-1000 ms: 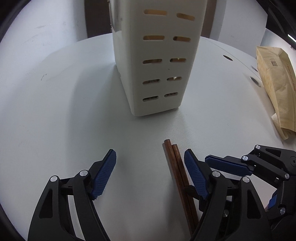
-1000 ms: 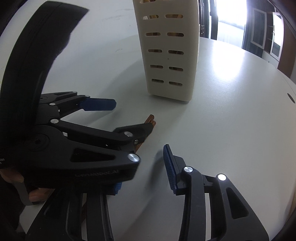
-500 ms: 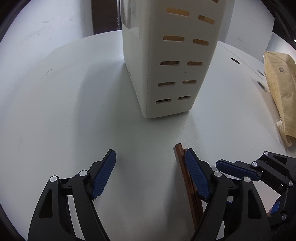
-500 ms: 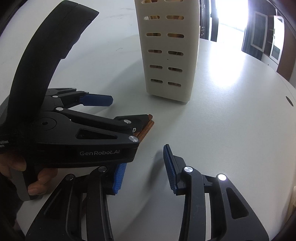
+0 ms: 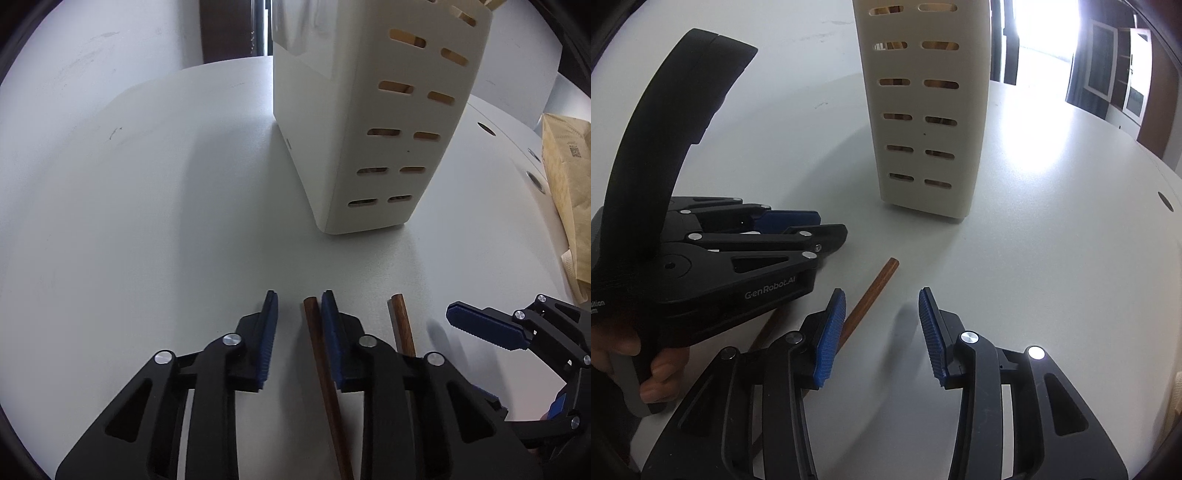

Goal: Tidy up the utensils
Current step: 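Close the right tool on a dark chopstick while the left tool grasps the other, then lift both dark chopsticks upright and carry them over the cream holder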

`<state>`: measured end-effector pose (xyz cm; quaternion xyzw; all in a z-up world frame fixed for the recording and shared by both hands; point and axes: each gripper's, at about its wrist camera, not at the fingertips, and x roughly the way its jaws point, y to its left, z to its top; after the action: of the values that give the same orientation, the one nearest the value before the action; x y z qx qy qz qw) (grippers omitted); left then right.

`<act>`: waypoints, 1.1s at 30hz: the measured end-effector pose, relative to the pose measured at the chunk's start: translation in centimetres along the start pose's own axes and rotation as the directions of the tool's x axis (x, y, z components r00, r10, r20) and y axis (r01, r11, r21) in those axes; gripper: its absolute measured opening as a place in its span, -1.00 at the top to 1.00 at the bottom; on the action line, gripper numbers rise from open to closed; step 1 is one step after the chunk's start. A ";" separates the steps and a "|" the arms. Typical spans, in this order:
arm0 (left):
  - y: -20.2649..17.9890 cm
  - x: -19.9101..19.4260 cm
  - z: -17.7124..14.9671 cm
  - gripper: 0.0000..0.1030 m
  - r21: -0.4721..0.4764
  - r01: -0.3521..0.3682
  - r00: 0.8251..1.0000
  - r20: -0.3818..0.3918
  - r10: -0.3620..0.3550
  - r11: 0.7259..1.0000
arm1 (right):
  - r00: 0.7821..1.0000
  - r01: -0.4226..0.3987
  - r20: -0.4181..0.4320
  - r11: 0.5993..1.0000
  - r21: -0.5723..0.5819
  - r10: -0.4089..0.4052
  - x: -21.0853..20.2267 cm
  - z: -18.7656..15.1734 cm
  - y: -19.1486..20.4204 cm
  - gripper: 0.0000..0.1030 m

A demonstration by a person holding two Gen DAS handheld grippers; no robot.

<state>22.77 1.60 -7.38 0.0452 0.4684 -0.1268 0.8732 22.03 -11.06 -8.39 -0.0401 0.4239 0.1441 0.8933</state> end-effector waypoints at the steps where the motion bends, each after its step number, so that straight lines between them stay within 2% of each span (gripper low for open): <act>1: 0.1 0.0 0.1 0.70 0.000 -0.005 1.000 0.000 0.005 1.000 | 1.000 0.005 -0.015 1.000 -0.009 -0.006 0.5 0.3 0.1 0.20; 4: 0.5 0.0 -0.4 0.81 0.003 -0.007 1.000 -0.001 0.007 1.000 | 0.997 0.068 -0.022 0.996 -0.051 -0.069 1.2 0.3 0.4 0.18; 7: 0.5 0.0 -0.4 0.84 -0.010 0.005 1.000 -0.005 -0.005 1.000 | 0.997 0.062 -0.033 0.996 -0.068 -0.065 1.4 0.8 0.5 0.20; 9: 0.7 -0.1 -0.8 0.85 -0.012 0.009 1.000 0.002 -0.009 1.000 | 0.998 0.054 -0.024 0.996 -0.068 -0.056 1.4 0.8 0.4 0.65; 10: 0.6 -0.3 -1.1 0.85 -0.006 0.009 1.000 0.008 -0.009 1.000 | 0.998 0.049 -0.025 0.997 -0.059 -0.050 1.3 0.8 0.2 0.67; 12: 0.4 -0.7 -1.3 0.85 0.003 0.020 0.999 0.025 -0.020 1.000 | 1.000 0.016 -0.026 0.999 -0.035 -0.017 1.2 0.8 -0.4 0.85; 16: -0.1 -2.5 -1.3 0.85 0.016 0.040 0.996 0.075 -0.041 0.999 | 0.999 -0.036 0.020 0.999 0.014 0.035 0.6 1.3 -2.4 0.85; 20: -0.5 -5.2 -1.2 0.85 0.014 0.061 0.986 0.153 -0.063 0.998 | 0.988 -0.097 0.126 0.994 0.049 0.090 -2.4 1.7 -3.6 0.86; 22: -0.6 -6.8 -1.3 0.85 0.007 0.076 0.977 0.198 -0.076 0.997 | 0.976 -0.130 0.187 0.989 0.071 0.115 -4.3 1.6 -4.4 0.86; 24: -0.4 -8.2 -1.2 0.85 0.002 0.086 0.968 0.236 -0.084 0.996 | 0.948 -0.195 0.270 0.978 0.071 0.169 -6.7 1.2 -5.1 0.86; 28: -0.2 -11.1 -1.8 0.85 -0.008 0.114 0.951 0.289 -0.107 0.993 | 0.892 -0.226 0.416 0.972 0.068 0.178 -11.2 0.7 -5.6 0.86; 33: -0.8 -14.5 -1.8 0.85 0.008 0.155 0.927 0.343 -0.148 0.988 | 0.834 -0.252 0.520 0.966 0.064 0.183 -15.6 0.5 -5.5 0.86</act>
<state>13.40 3.75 3.67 -0.0222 0.3124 -0.1952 0.9294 14.63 -19.74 3.65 0.1063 0.1829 0.2224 0.9517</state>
